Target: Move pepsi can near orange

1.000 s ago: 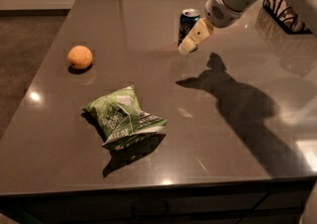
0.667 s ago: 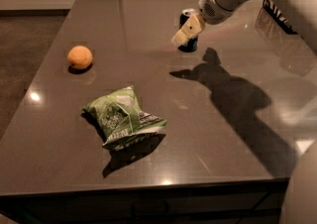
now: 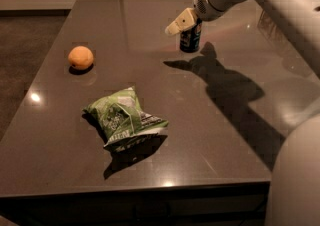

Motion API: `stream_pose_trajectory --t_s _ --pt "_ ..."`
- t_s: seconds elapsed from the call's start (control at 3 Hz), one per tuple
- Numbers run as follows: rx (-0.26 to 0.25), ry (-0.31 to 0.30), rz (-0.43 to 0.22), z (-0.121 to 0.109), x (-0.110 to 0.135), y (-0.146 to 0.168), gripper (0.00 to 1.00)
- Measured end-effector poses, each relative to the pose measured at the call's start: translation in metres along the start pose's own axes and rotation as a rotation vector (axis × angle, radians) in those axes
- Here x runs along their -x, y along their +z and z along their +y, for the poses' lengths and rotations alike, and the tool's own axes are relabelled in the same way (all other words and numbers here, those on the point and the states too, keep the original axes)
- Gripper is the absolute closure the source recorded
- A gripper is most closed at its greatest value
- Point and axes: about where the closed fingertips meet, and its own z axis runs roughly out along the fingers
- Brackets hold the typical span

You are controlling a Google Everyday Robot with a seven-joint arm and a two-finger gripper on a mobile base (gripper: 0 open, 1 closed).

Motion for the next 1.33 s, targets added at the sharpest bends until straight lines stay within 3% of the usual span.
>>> stream_pose_trajectory --t_s 0.33,0.67,1.0,1.33 --pt "-0.001 0.031 -0.019 -0.001 0.004 0.01 0.18" --pt "-0.001 0.047 -0.026 -0.004 0.005 0.017 0.42" --pt "0.009 0.046 -0.044 -0.004 0.009 0.016 0.65" --pt "0.057 0.009 -0.079 0.014 0.021 0.006 0.88"
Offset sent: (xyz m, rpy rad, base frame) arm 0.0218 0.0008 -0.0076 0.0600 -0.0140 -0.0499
